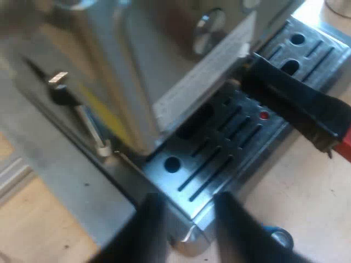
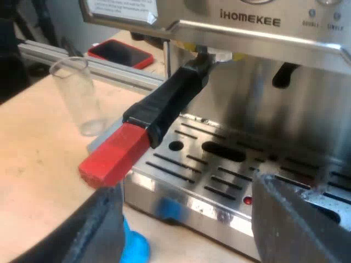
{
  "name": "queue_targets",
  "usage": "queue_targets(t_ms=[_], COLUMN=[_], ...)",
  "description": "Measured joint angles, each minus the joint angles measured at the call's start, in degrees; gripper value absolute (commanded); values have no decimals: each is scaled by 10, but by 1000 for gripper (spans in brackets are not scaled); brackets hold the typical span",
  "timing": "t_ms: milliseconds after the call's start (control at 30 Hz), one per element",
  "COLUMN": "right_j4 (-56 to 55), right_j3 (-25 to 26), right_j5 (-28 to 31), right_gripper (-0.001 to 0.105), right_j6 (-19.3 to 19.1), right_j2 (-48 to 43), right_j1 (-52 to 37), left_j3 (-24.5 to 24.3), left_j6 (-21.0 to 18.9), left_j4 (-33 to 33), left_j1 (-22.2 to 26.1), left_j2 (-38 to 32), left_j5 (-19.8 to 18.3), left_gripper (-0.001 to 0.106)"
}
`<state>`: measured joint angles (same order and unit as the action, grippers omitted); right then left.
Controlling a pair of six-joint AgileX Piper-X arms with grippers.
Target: Put the handle in the coffee machine
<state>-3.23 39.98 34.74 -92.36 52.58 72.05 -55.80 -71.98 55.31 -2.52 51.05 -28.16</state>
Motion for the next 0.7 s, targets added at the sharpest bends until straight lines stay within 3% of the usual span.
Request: queue_targets(t_ms=[67, 133, 400, 567, 700], right_j4=[-9, -46, -186, -269, -352], right_j3=[7, 26, 115, 177, 229], right_j5=[-21, -50, -115, -134, -148], right_gripper=[55, 55, 55, 55, 55], right_j6=[10, 9, 11, 11, 11], right_j2=[0, 1, 1, 1, 0], right_j1=[-20, -42, -148, -235, -326], left_j3=[0, 0, -43, -86, -102], left_j6=[0, 0, -4, -107, -145], left_j4=[0, 0, -6, -58, -62], left_j1=[25, 34, 45, 45, 45], left_j2=[-23, -32, -37, -37, -37], left_j5=[0, 0, 1, 44, 56], left_gripper=[91, 104, 105, 105, 105])
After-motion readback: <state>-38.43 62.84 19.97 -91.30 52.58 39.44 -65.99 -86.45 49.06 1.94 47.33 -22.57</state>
